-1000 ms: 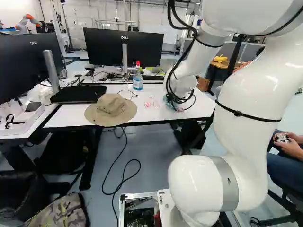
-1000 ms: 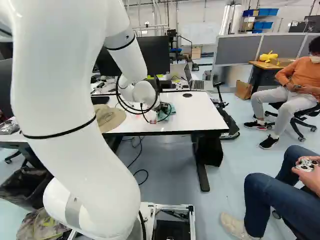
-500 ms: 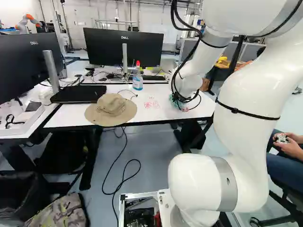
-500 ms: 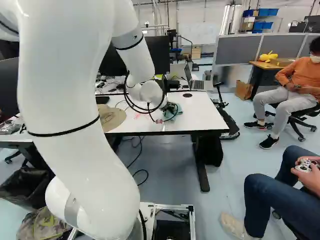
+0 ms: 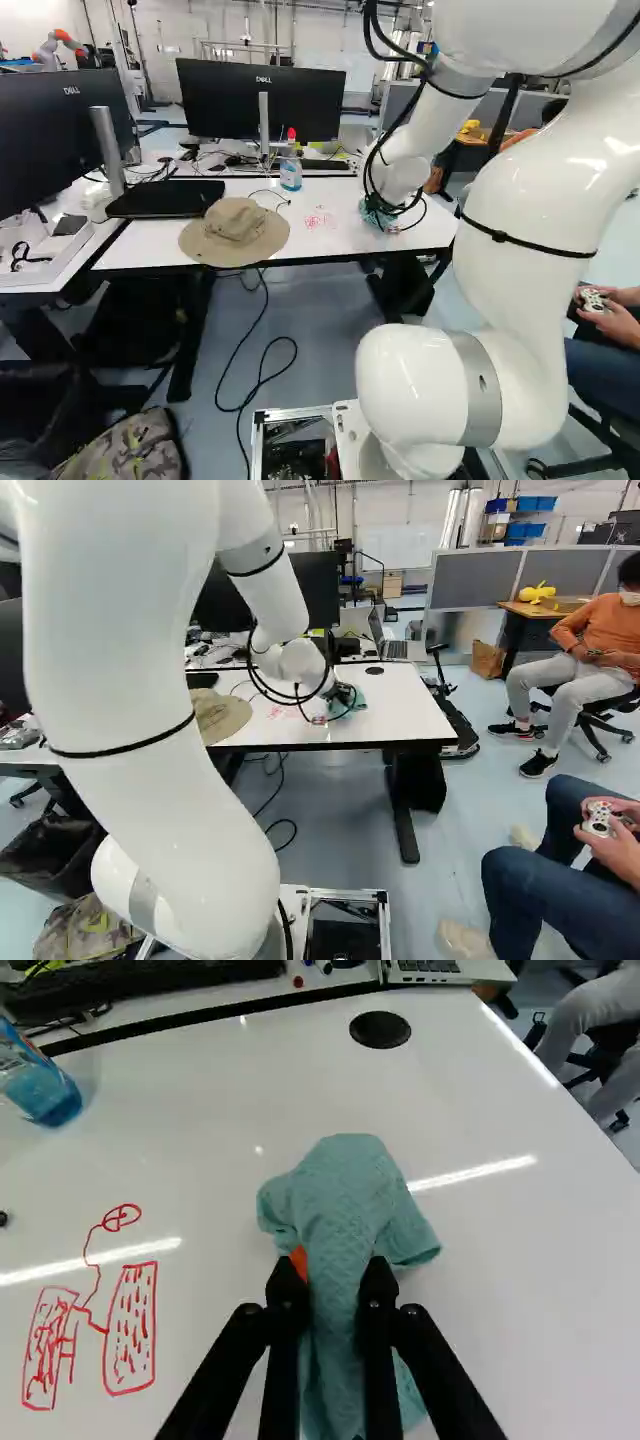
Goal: Clean the table with the green towel
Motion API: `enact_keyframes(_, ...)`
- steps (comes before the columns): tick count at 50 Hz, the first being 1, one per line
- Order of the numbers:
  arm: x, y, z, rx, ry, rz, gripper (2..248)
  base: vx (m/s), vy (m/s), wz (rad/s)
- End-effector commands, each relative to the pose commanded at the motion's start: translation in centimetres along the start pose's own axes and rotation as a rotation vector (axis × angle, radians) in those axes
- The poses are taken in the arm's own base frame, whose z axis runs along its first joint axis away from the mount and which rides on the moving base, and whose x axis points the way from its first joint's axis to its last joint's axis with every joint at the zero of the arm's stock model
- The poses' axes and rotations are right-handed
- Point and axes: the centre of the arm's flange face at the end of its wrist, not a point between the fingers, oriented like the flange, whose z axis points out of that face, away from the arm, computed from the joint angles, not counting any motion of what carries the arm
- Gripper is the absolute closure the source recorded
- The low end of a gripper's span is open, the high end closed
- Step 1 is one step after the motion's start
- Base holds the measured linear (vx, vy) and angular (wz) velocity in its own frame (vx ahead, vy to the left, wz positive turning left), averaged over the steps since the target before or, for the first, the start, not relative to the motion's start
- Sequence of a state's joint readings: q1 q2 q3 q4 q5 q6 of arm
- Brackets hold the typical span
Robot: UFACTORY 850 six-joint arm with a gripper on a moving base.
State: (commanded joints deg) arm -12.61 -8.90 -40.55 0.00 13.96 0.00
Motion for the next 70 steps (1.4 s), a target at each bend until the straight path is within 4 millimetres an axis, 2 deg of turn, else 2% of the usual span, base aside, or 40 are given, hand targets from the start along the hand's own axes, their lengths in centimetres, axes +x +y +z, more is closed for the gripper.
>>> enact_keyframes(20,1.8,-1.2,-1.0,0.017,0.0,-0.011,188,0.0,0.0,0.0)
enact_keyframes(41,1.9,-1.7,-3.4,0.021,-0.072,0.008,188,0.0,0.0,0.0)
enact_keyframes(51,1.0,-2.3,-5.4,0.032,-0.109,0.011,188,0.0,0.0,0.0)
enact_keyframes(70,-2.0,-3.4,-10.4,0.058,-0.171,0.015,188,0.0,0.0,0.0)
